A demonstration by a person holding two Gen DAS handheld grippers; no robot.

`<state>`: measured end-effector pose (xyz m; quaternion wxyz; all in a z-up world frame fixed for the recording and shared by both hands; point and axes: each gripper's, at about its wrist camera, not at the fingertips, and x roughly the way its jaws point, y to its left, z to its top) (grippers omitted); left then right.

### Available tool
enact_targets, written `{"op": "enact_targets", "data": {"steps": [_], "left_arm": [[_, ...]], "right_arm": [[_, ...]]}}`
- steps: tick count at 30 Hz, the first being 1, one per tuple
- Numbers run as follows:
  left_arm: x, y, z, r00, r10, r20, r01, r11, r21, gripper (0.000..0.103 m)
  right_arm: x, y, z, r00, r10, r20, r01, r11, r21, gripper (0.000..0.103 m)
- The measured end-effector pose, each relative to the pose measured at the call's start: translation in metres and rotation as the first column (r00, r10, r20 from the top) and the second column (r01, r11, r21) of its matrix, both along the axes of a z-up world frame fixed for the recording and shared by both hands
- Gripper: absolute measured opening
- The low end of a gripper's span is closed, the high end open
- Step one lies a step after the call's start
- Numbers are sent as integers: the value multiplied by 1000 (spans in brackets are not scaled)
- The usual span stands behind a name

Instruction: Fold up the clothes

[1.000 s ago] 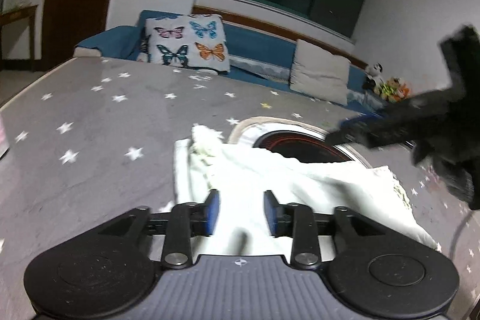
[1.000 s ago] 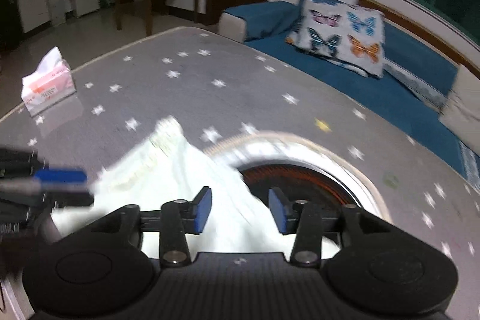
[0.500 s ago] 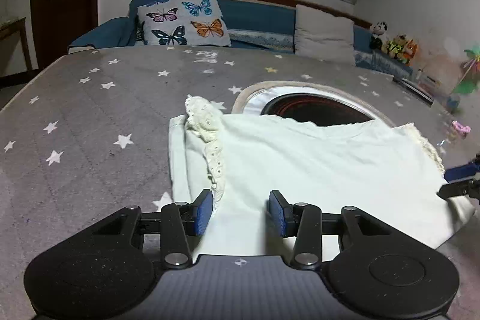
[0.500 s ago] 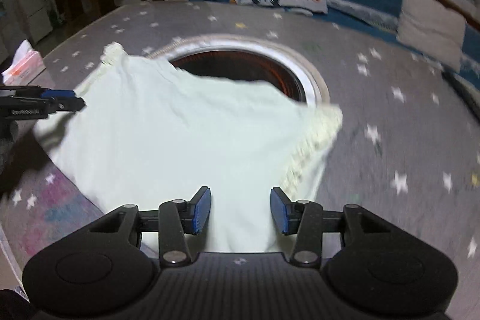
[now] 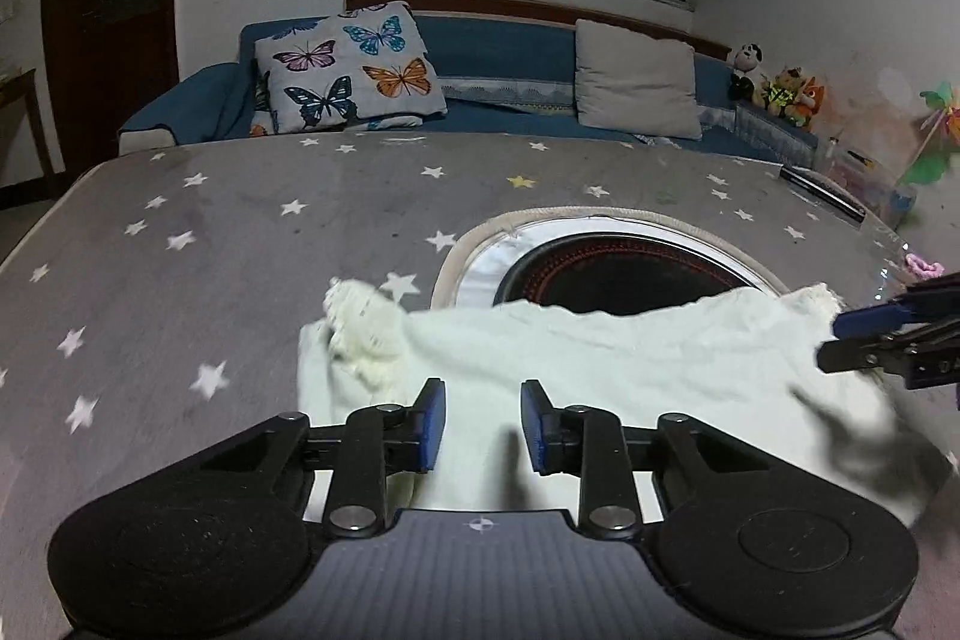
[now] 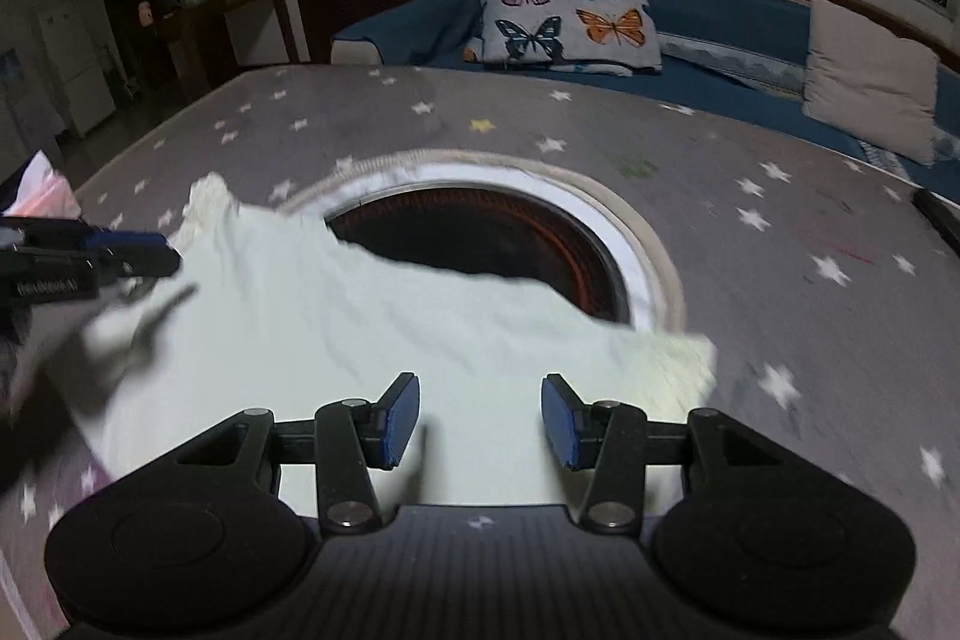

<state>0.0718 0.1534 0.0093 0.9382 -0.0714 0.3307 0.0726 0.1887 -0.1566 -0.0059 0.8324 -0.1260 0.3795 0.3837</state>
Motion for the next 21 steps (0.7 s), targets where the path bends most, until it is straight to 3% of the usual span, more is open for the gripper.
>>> {"op": "enact_targets", "data": {"steps": [7, 10, 15, 20, 21], "left_arm": [[31, 8, -14, 999, -23, -32, 23, 1000, -8, 25], [38, 12, -22, 999, -13, -49, 13, 1000, -4, 25], [37, 17, -24, 999, -10, -38, 9, 1000, -16, 26], [18, 21, -12, 1000, 23, -1, -23, 999, -23, 27], [12, 22, -9, 999, 35, 8, -35, 999, -28, 32]], "right_arm": [[34, 39, -24, 999, -9, -34, 8, 1000, -26, 38], [43, 46, -33, 1000, -26, -5, 26, 998, -58, 34], [54, 48, -32, 994, -107, 24, 109, 992, -71, 33], [41, 55, -22, 998, -55, 19, 55, 998, -24, 33], [37, 59, -21, 999, -34, 13, 35, 999, -14, 33]]}}
